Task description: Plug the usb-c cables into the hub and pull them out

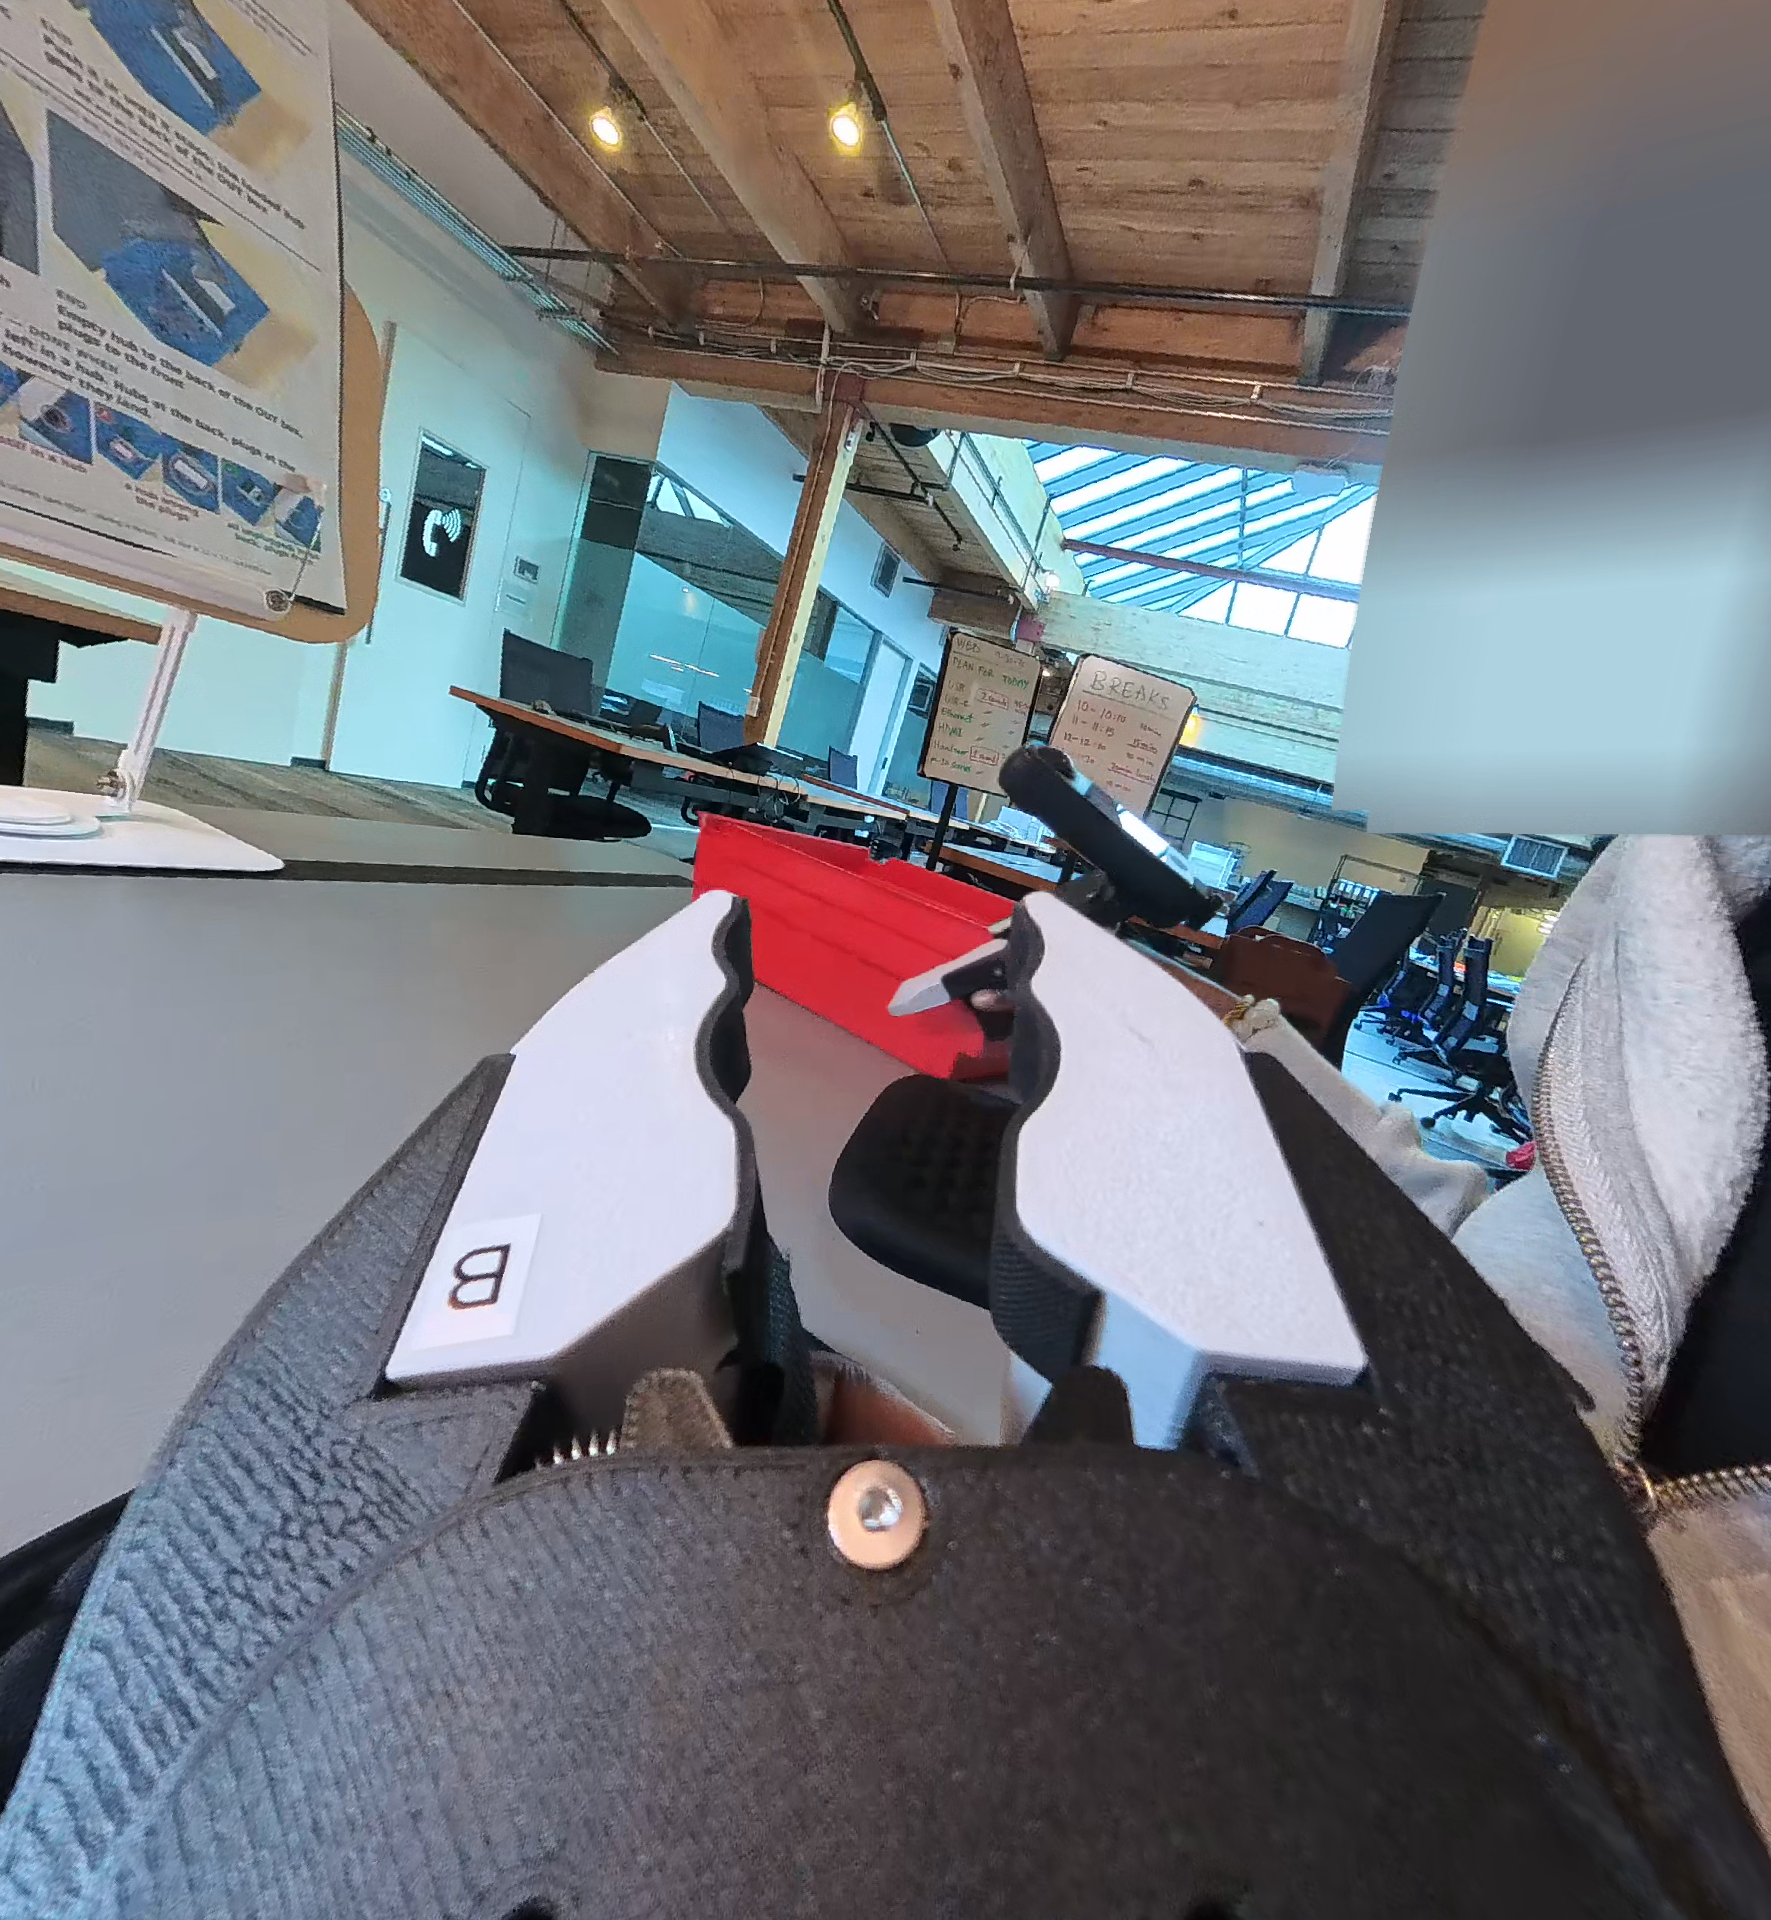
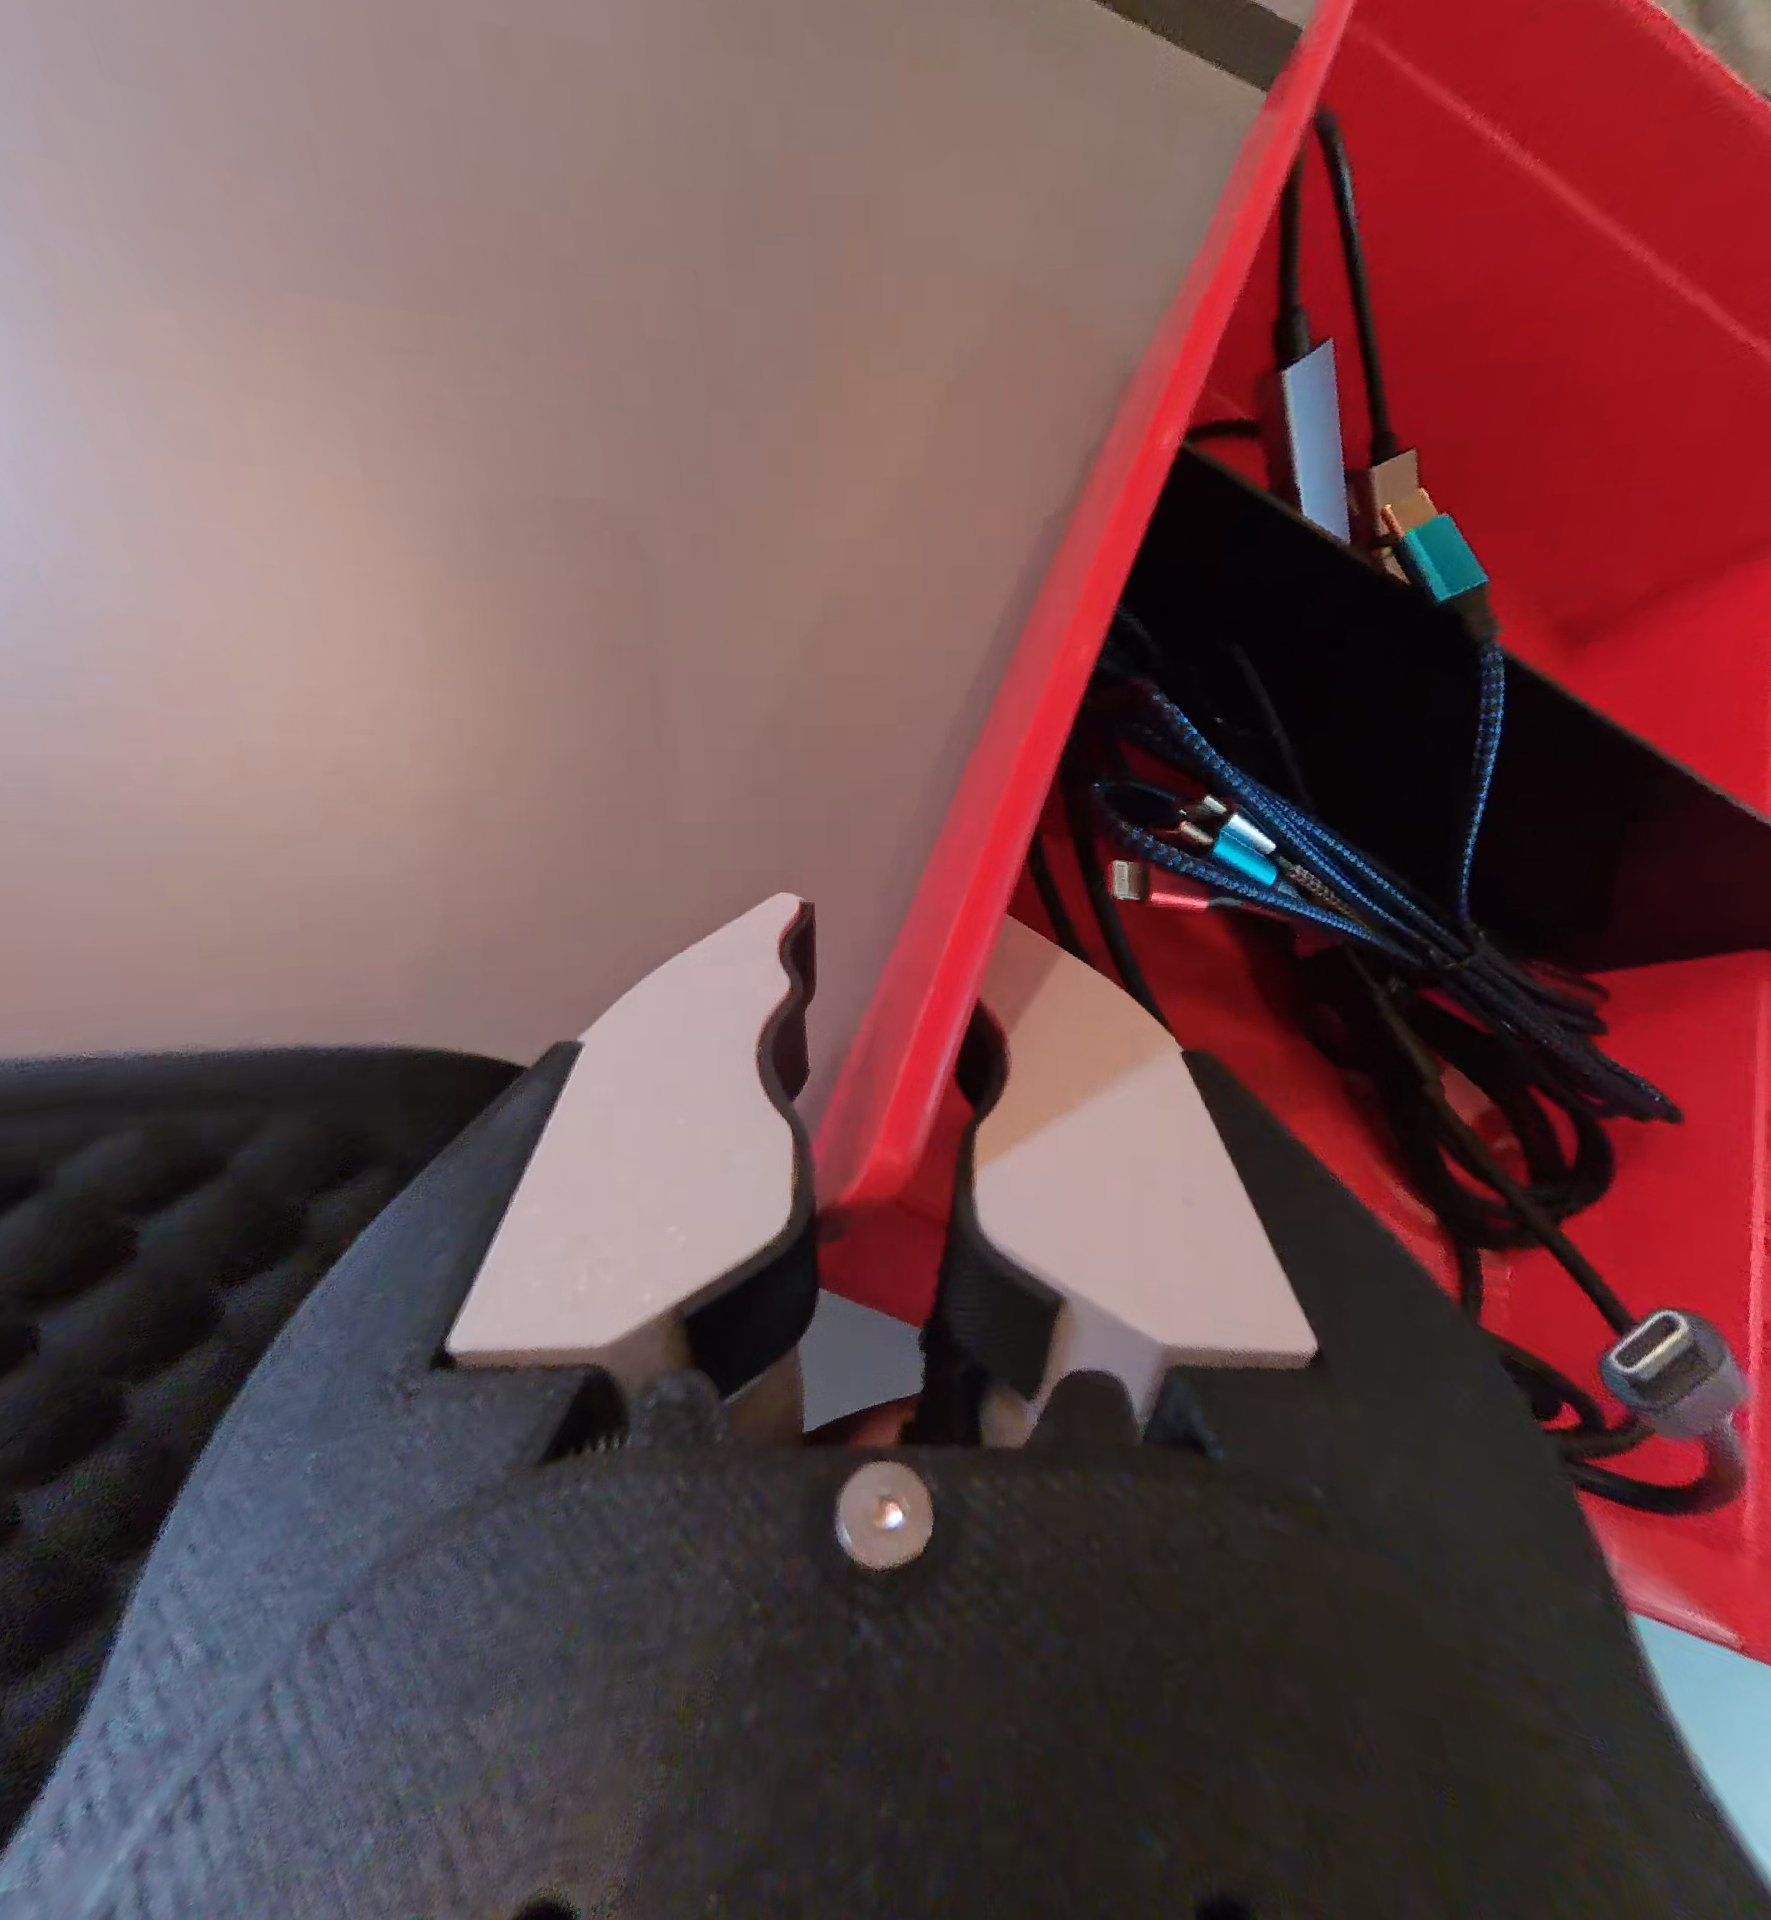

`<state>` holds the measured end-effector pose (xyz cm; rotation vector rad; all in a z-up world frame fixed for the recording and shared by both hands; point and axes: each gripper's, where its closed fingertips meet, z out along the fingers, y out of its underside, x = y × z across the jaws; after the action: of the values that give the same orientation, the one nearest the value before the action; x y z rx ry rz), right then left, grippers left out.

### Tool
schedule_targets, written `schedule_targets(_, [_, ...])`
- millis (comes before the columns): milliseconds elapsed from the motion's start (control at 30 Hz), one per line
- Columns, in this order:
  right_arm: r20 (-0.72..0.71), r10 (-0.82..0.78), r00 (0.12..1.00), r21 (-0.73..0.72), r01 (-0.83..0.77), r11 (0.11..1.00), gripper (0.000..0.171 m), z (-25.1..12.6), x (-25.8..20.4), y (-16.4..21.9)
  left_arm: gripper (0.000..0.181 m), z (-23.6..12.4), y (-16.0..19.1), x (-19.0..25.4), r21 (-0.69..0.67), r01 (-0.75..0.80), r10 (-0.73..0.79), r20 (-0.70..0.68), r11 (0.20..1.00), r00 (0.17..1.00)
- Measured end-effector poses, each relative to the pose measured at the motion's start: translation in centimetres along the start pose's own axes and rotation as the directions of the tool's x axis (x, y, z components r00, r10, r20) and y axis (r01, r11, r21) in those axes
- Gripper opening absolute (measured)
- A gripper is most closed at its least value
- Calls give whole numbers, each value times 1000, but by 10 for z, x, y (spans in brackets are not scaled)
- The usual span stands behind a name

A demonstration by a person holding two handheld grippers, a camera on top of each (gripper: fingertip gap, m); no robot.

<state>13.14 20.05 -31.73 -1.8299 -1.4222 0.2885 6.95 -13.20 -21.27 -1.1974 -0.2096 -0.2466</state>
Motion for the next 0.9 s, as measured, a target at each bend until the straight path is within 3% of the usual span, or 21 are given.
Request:
schedule_targets(233, [78,-81,994,66,76,995,24,10,-59,-34,47,0,1,2,-1,-25,25,7,1000,1000])
schedule_targets(500, [226,-220,949,188,179,966,24,2,-159,-67,47,-1,-1,5,19,-54,54,8,998,999])
schedule_targets(900, [411,-513,754,346,392,852,33,-28,-292,-90,45,-3,-8,22,92,-120,125,-52,988,991])
